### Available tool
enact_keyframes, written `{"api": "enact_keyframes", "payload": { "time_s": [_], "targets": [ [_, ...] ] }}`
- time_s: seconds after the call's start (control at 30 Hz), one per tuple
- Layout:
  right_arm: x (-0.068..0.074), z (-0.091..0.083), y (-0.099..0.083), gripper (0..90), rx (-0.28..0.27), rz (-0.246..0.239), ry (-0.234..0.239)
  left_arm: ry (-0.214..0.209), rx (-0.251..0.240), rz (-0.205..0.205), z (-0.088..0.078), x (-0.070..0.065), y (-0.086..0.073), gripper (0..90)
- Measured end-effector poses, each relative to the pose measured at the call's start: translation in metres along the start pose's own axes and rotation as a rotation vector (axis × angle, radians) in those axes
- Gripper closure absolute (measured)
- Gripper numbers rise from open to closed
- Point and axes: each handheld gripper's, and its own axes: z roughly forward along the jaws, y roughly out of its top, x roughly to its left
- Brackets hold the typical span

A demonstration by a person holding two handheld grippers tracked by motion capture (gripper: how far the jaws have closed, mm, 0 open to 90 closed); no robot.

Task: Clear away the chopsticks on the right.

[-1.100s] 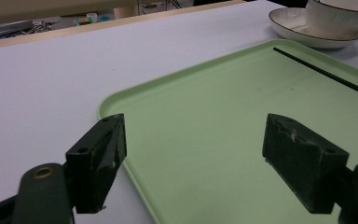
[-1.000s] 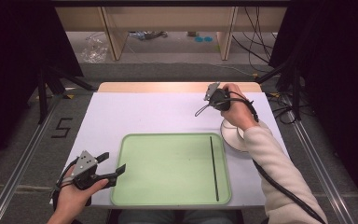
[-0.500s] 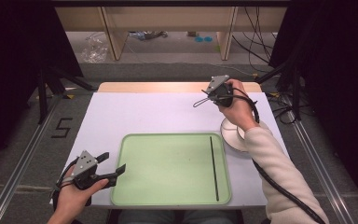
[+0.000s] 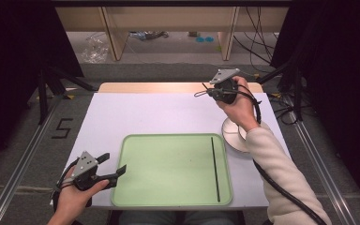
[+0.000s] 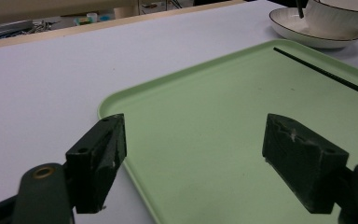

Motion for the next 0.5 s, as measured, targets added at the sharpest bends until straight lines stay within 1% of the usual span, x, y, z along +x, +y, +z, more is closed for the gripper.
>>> {"api": "enact_keyframes", "payload": {
  "time_s": [0.03, 0.07, 0.1, 0.13, 0.2, 0.23, 0.3, 0.37, 0.43, 0.47, 0.5],
  "targets": [
    [-0.001, -0.001, 0.0, 88.3, -0.011, 0.031, -0.002, 0.001, 0.0, -0.009, 0.0, -0.001, 0.0, 21.6],
    [-0.001, -0.002, 0.0, 88.3, -0.017, 0.058, 0.003, -0.001, 0.0, 0.004, 0.0, 0.0, 0.0, 21.6],
    [-0.002, -0.004, 0.0, 88.3, -0.021, 0.093, 0.011, 0.001, 0.0, -0.005, 0.0, 0.0, 0.0, 21.6],
    [-0.003, -0.006, 0.0, 88.3, -0.032, 0.129, 0.006, 0.0, 0.0, 0.002, 0.0, 0.0, 0.0, 21.6],
    [-0.004, -0.008, 0.0, 88.3, -0.033, 0.179, 0.001, 0.0, 0.0, 0.002, 0.0, 0.0, 0.0, 21.6],
    [-0.005, -0.009, 0.0, 88.3, -0.039, 0.206, -0.003, 0.001, 0.0, -0.009, 0.0, -0.001, 0.0, 21.6],
    [-0.007, -0.013, 0.001, 88.3, -0.044, 0.269, -0.022, 0.001, 0.0, -0.009, 0.0, -0.001, 0.0, 21.6],
    [-0.008, -0.014, 0.001, 88.3, -0.04, 0.305, -0.018, 0.0, -0.001, -0.009, 0.0, 0.0, 0.0, 21.6],
    [-0.009, -0.017, 0.002, 88.3, -0.018, 0.38, -0.027, 0.0, 0.0, -0.005, 0.0, 0.0, 0.0, 21.6],
    [-0.01, -0.017, 0.001, 88.3, -0.019, 0.4, -0.029, 0.0, 0.0, -0.006, 0.0, 0.0, 0.0, 21.6],
    [-0.01, -0.019, 0.001, 88.3, -0.011, 0.448, -0.034, 0.001, 0.0, -0.008, 0.0, 0.0, 0.0, 21.6]
  ]
}}
